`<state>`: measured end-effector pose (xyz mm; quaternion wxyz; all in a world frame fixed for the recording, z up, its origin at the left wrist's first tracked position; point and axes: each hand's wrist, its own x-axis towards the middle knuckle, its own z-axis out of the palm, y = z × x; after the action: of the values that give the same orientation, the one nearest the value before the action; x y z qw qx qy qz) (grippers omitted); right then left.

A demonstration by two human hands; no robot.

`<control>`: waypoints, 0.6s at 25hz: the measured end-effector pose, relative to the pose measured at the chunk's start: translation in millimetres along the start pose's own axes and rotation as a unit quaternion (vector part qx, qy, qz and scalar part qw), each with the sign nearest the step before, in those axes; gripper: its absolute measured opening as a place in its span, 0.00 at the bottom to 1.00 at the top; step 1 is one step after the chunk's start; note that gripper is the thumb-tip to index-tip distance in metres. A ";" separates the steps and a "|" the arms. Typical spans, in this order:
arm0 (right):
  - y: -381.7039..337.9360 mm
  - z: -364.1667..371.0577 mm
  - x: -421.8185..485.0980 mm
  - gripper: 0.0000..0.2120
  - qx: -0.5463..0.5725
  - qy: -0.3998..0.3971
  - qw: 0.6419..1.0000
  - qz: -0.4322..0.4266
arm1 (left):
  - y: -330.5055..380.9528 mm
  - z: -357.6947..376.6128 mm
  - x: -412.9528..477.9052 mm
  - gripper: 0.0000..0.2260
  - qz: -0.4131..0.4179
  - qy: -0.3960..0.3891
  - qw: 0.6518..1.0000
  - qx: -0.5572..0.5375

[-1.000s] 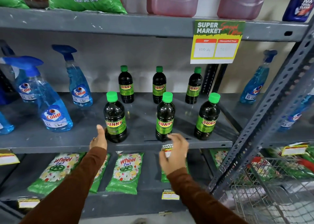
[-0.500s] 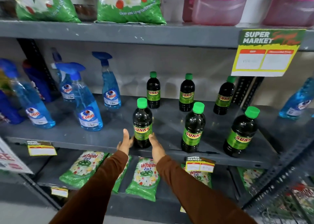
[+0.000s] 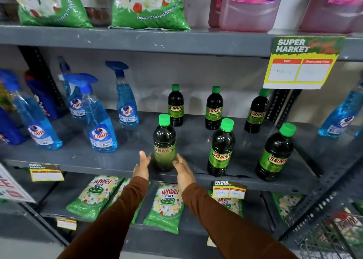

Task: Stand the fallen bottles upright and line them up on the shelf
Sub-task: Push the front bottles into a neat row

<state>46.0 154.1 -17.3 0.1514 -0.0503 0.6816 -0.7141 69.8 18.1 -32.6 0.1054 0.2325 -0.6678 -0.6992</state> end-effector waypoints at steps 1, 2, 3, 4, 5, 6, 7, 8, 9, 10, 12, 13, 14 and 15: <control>-0.5 -9.5 -10.3 0.18 -0.040 0.038 0.997 -0.060 | -2.6 8.1 -7.2 0.38 0.062 0.065 0.992 0.087; -2.0 -21.4 -22.7 0.15 -0.101 0.081 0.983 -0.129 | -5.6 19.0 -21.3 0.31 0.126 0.141 0.963 0.190; -1.5 -36.1 -33.3 0.15 -0.173 0.122 0.957 -0.199 | -5.5 31.9 -35.9 0.26 0.193 0.179 0.923 0.282; -3.0 -50.4 -40.6 0.15 -0.247 0.163 0.919 -0.260 | -3.0 44.7 -51.8 0.23 0.272 0.174 0.891 0.319; -0.1 -65.1 -41.5 0.15 -0.305 0.210 0.878 -0.302 | -2.1 59.6 -61.9 0.21 0.330 0.142 0.871 0.336; 2.6 -78.3 -40.1 0.15 -0.330 0.266 0.849 -0.316 | -2.7 74.2 -65.6 0.21 0.352 0.081 0.868 0.340; 5.9 -90.2 -37.4 0.17 -0.320 0.313 0.840 -0.305 | 1.4 88.2 -65.1 0.22 0.327 -0.003 0.896 0.301; 5.8 -100.0 -35.1 0.22 -0.264 0.343 0.860 -0.270 | 2.4 104.1 -59.1 0.25 0.264 -0.058 0.934 0.235; -0.2 -107.1 -33.9 0.28 -0.167 0.338 0.900 -0.218 | 11.2 115.9 -60.4 0.29 0.178 -0.089 0.965 0.169; -7.2 -113.1 -32.8 0.31 -0.065 0.305 0.938 -0.150 | 15.3 126.6 -58.5 0.37 0.077 -0.123 0.984 0.106; -13.5 -125.9 -26.5 0.30 0.064 0.202 0.977 -0.031 | 7.4 139.2 -43.6 0.55 -0.056 -0.175 0.982 0.037; -13.8 -131.4 -21.3 0.31 0.074 0.164 0.984 0.007 | -8.0 138.9 -26.9 0.61 -0.065 -0.206 0.976 0.029; -13.4 -135.8 -15.8 0.36 0.072 0.149 0.986 0.036 | -24.7 140.0 -10.8 0.64 -0.053 -0.238 0.969 0.027; -13.3 -137.3 -13.0 0.45 0.066 0.140 0.986 0.060 | -29.7 140.8 -1.9 0.64 -0.063 -0.252 0.965 0.024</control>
<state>18.2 289.7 -11.5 0.1002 0.1013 0.6491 -0.7472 10.6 146.1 -61.4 -0.1167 0.0929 -0.6730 -0.7245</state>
